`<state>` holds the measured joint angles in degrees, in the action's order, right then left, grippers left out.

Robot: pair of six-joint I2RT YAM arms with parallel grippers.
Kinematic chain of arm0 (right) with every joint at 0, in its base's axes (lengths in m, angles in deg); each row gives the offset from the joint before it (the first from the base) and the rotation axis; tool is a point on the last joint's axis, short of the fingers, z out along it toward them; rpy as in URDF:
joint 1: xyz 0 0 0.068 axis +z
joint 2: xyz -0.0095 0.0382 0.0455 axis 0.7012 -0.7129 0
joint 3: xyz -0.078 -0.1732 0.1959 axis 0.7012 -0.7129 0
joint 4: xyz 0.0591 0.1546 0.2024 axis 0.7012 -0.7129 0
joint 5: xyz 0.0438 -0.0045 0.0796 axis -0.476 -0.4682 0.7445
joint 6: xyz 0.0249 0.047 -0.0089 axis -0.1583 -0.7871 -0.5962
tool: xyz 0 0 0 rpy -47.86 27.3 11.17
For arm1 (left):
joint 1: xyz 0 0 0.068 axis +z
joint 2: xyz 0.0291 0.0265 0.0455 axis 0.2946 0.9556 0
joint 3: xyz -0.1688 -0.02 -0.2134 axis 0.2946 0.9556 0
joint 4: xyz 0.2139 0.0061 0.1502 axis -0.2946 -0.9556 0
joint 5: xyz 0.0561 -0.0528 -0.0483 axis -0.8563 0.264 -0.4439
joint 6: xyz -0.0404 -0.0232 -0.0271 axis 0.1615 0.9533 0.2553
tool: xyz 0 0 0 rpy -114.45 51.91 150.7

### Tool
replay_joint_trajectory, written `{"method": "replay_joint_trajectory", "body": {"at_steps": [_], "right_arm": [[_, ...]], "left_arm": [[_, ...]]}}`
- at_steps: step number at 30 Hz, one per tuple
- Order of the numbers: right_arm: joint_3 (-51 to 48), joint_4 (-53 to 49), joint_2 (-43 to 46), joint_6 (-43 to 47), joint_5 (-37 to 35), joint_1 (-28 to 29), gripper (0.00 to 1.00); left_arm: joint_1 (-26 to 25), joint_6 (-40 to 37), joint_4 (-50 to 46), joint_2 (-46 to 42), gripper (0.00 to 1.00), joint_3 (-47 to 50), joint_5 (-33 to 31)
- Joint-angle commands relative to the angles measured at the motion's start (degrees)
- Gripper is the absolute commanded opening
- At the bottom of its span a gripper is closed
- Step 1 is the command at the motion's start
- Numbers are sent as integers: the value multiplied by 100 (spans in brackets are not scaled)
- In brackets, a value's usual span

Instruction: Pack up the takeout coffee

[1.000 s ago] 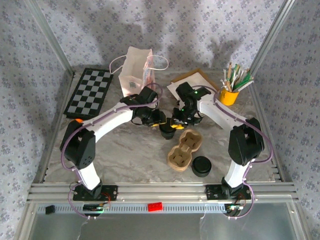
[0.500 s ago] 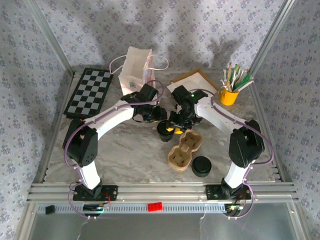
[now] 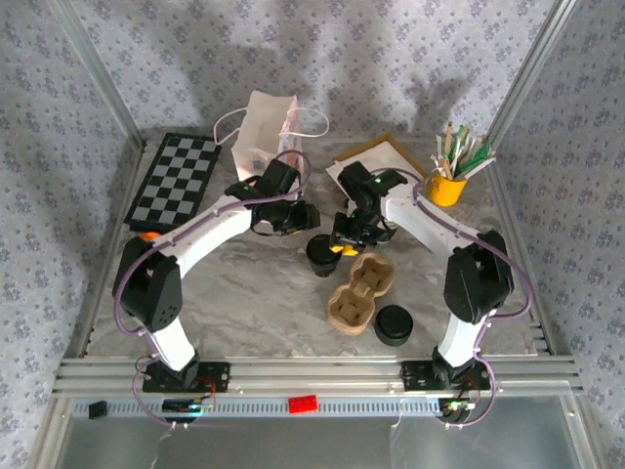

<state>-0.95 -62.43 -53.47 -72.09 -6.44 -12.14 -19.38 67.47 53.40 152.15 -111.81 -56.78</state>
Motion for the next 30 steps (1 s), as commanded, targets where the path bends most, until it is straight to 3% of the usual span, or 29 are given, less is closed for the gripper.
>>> {"method": "replay_joint_trajectory", "body": {"at_steps": [1, 12, 18, 23, 30], "right_arm": [[179, -218, -130, 175, -184, 5, 25], [689, -513, 46, 236, -329, 37, 28], [862, -873, 395, 488, -631, 85, 36], [646, -1165, 713, 494, -954, 154, 46], [706, -899, 523, -466, -1284, 637, 73]], "left_arm": [[0, -14, -111, -205, 40, -2, -68], [113, -52, -342, -555, 40, -81, -173], [177, -85, -555, -939, 40, -47, -198], [214, -67, -807, -1287, 40, 64, -261], [302, -13, -1079, -1700, 40, 207, -509]]}}
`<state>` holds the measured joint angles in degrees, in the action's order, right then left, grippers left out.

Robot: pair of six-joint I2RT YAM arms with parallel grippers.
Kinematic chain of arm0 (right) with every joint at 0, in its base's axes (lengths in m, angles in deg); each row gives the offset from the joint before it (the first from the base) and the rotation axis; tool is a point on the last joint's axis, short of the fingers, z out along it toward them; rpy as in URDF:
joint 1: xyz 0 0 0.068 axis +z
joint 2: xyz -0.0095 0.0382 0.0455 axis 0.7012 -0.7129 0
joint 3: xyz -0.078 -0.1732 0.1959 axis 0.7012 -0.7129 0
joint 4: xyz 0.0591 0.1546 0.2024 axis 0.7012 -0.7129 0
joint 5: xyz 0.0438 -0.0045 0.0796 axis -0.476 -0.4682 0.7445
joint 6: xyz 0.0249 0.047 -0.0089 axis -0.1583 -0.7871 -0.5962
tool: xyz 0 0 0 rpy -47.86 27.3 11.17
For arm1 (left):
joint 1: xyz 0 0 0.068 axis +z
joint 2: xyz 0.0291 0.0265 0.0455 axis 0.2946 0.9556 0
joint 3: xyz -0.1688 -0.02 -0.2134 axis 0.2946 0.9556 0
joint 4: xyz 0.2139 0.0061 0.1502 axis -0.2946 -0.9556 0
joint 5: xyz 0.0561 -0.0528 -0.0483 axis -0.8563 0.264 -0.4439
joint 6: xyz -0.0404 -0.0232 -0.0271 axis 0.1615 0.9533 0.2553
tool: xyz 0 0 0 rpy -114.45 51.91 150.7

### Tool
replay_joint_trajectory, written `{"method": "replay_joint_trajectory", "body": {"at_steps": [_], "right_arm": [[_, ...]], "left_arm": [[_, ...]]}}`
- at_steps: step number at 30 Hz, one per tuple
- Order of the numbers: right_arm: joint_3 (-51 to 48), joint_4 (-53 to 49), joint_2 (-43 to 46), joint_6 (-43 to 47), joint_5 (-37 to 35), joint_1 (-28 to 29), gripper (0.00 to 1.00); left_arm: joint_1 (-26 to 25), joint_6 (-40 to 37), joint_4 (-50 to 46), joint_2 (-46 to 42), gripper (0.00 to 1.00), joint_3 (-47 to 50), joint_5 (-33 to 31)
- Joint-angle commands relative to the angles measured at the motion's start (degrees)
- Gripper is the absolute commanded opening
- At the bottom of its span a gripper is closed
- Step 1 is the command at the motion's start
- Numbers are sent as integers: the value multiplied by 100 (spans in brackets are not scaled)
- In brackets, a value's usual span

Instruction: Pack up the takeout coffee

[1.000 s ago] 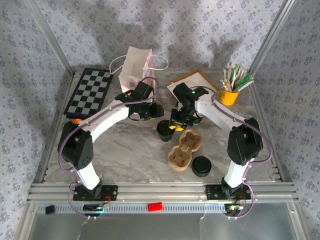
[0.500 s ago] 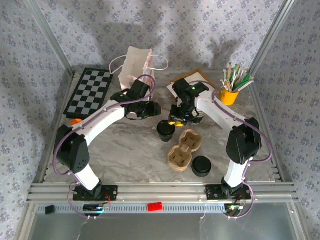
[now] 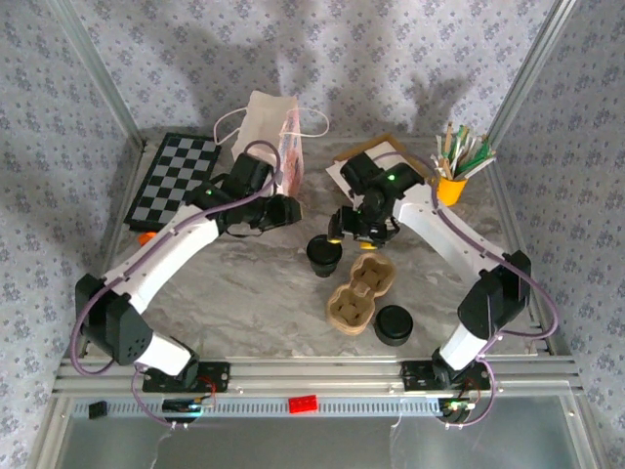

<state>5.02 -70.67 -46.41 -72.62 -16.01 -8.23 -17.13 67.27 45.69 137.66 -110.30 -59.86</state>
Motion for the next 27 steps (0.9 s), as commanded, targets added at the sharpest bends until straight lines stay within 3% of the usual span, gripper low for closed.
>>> {"method": "replay_joint_trajectory", "body": {"at_steps": [1, 9, 27], "right_arm": [[209, -114, -301, -472, -467, 387, 77], [905, -450, -1047, -839, -1373, 899, 99], [1779, -804, -2289, -1225, -1487, 1011, 100]], "left_arm": [[101, 38, -367, -337, 40, 79, -284], [465, 143, -375, -1202, 42, 713, -455], [1145, -6, -500, -1890, 44, 1407, -166]]}}
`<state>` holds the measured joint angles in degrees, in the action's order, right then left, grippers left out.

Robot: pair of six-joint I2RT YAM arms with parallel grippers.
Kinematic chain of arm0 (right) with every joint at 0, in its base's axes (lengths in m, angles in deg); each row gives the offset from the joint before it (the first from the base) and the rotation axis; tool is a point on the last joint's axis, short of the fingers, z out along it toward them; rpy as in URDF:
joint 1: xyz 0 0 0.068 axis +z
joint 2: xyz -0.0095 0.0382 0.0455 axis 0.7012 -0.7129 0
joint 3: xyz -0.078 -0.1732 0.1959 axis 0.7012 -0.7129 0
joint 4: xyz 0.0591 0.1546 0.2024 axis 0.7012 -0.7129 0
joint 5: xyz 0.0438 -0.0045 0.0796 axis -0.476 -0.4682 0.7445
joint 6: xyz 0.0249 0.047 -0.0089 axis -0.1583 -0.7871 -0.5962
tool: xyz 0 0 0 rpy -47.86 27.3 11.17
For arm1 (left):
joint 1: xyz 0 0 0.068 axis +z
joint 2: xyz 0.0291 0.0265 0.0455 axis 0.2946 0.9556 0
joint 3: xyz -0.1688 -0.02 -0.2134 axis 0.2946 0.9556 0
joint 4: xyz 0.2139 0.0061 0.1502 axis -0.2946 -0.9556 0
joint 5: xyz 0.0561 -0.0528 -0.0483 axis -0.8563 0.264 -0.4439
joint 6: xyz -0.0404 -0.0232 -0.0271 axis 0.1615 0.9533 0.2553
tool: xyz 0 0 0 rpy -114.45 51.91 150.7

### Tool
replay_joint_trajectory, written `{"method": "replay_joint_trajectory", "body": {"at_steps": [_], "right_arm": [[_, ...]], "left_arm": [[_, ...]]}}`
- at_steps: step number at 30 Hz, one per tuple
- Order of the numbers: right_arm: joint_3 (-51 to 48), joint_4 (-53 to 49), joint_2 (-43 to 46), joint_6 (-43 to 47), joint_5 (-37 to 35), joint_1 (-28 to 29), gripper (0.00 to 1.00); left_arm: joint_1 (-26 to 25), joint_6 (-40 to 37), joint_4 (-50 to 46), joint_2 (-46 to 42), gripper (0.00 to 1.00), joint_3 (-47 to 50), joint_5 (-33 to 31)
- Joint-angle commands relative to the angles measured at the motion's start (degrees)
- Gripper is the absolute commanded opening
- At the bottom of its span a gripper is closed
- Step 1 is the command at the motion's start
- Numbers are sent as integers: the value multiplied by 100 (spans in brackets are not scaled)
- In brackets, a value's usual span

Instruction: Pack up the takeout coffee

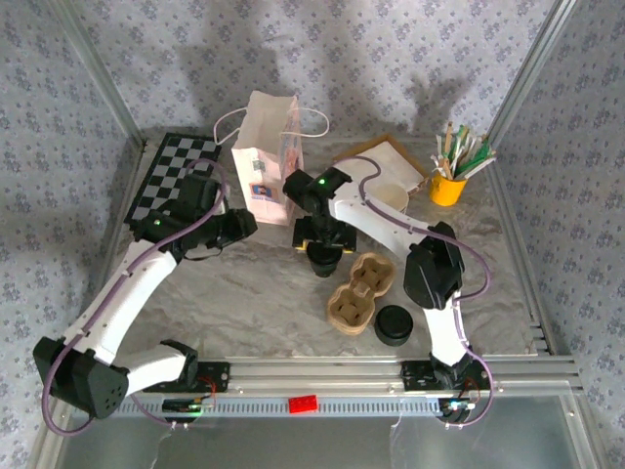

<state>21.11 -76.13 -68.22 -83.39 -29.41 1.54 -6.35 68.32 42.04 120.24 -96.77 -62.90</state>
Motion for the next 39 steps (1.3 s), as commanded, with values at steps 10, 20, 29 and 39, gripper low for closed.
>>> {"method": "replay_joint_trajectory", "body": {"at_steps": [10, 20, 29, 39], "right_arm": [[162, -218, -254, -127, -69, 17, 98], [319, -266, -359, -44, -113, 3, 89], [451, -486, -207, 155, -353, -273, 85], [358, -208, -164, 527, -295, -866, 85]], "left_arm": [[247, -175, -104, -212, 44, 199, 290], [343, -223, -71, -189, 44, 264, 411], [388, -224, 1, -163, 45, 240, 510], [389, -206, 90, -75, 45, 236, 570]]}}
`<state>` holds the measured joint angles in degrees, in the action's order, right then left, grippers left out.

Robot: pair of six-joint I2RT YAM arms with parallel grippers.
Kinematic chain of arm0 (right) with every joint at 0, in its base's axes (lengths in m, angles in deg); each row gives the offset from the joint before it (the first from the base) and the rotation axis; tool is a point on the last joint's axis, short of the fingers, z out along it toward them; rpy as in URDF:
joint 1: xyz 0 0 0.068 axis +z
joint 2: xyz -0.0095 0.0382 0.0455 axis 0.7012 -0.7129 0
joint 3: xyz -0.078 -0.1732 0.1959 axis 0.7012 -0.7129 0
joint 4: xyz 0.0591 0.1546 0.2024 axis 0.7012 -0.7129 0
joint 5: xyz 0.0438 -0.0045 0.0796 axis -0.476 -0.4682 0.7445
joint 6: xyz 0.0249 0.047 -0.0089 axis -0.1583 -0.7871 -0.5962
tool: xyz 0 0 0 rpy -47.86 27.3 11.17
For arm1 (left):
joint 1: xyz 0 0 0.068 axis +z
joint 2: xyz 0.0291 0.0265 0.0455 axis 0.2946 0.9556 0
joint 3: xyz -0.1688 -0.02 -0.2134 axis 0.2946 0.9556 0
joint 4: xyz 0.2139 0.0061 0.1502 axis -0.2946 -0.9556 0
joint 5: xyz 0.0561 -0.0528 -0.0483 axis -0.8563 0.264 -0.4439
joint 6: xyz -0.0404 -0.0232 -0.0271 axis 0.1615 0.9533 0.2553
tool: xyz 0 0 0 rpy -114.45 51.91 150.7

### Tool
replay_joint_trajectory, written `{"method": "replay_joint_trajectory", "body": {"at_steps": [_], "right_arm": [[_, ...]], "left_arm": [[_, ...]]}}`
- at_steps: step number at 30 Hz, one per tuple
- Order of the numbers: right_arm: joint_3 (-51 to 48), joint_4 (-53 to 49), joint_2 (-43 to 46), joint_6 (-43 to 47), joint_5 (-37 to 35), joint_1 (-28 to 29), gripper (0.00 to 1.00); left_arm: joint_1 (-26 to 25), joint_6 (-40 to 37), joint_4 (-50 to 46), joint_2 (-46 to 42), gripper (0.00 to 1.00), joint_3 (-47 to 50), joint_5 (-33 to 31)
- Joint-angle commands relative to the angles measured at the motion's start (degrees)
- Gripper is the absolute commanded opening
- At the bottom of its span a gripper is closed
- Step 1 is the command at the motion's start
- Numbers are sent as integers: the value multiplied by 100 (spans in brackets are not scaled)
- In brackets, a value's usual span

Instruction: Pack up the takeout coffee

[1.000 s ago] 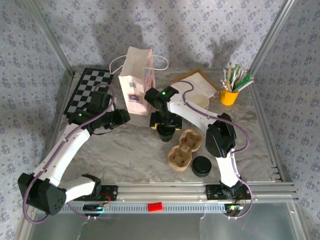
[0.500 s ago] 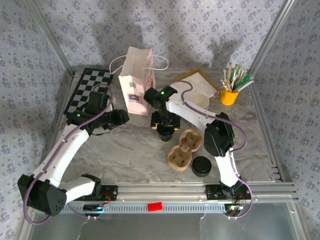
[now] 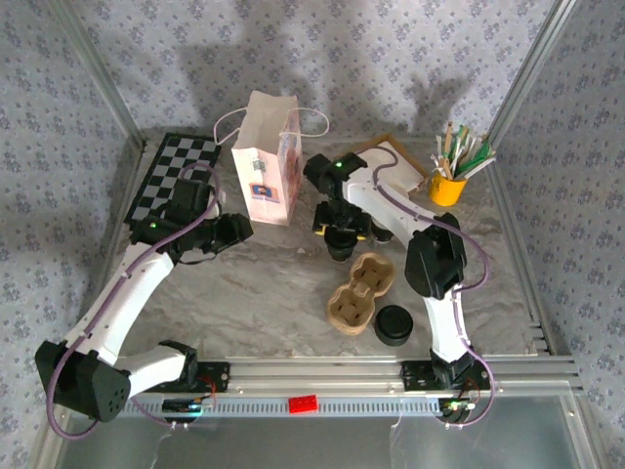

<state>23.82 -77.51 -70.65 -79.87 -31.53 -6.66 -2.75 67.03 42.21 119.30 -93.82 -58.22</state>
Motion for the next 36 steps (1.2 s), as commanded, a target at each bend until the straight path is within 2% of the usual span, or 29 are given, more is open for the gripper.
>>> {"method": "replay_joint_trajectory", "body": {"at_steps": [1, 8, 12, 27, 31, 36], "right_arm": [[101, -69, 62, 190, -93, -74, 86], [179, -112, -20, 293, -94, -194, 91], [277, -211, 14, 290, -56, -218, 99], [501, -840, 790, 16, -267, 7, 100], [109, -941, 1314, -356, -478, 190, 100], [-1187, -707, 2181, -1281, -451, 537, 98]], "left_arm": [[28, -85, 72, 20, 44, -65, 104], [28, -85, 75, 43, 44, -82, 90], [28, -95, 68, 44, 45, -99, 85], [28, -290, -280, -40, 45, -243, 103], [11, -498, -460, -169, 46, -241, 181], [-50, -897, -692, -274, 47, -184, 236]]}}
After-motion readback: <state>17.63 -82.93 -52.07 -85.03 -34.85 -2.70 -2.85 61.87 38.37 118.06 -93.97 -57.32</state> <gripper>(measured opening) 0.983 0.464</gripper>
